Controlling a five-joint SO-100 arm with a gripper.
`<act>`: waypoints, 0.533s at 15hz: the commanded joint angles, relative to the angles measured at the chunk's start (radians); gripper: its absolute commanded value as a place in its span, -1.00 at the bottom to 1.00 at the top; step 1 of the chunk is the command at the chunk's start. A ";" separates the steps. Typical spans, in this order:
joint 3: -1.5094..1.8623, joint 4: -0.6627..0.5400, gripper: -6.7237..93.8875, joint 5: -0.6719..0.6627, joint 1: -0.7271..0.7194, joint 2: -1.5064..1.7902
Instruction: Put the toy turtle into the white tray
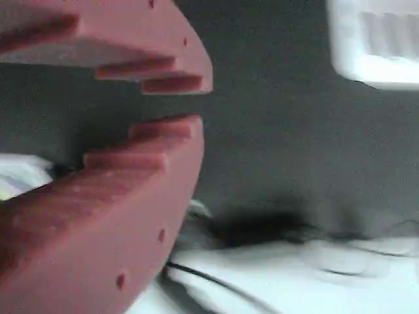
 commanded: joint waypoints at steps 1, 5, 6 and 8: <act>0.302 -0.074 -0.86 -0.025 0.021 0.288; 0.632 -0.052 -0.86 -0.075 0.071 0.604; 0.680 -0.023 -0.86 -0.081 0.075 0.664; 0.762 0.032 -0.86 -0.080 0.075 0.758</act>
